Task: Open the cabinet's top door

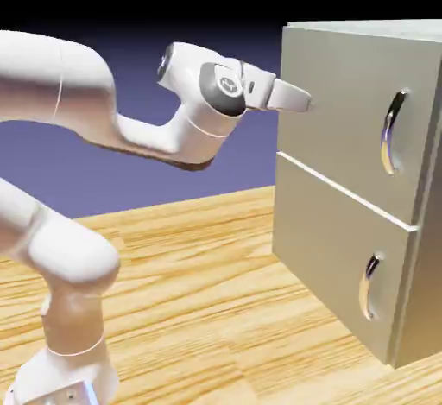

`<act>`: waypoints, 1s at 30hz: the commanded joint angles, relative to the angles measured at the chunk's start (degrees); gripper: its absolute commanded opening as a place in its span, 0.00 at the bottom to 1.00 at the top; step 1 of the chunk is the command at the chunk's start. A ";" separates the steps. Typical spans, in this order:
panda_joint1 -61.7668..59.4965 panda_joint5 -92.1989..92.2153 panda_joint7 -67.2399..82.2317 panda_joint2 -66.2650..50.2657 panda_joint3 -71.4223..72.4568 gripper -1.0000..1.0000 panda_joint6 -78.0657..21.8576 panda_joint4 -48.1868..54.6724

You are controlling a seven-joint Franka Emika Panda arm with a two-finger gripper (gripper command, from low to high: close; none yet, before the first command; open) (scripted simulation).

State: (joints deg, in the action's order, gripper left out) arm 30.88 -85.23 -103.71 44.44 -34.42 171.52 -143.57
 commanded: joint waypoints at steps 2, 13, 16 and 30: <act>1.77 -4.99 -3.58 0.69 -2.01 1.00 -0.15 1.02; 11.48 -32.40 -23.28 4.48 -13.08 1.00 -0.95 6.63; 14.13 -39.87 -28.65 5.51 -16.10 1.00 -1.16 8.15; 26.48 -74.76 -53.72 10.33 -30.19 1.00 -2.18 15.29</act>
State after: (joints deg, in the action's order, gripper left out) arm 57.37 -159.99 -157.43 54.77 -64.60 169.34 -128.28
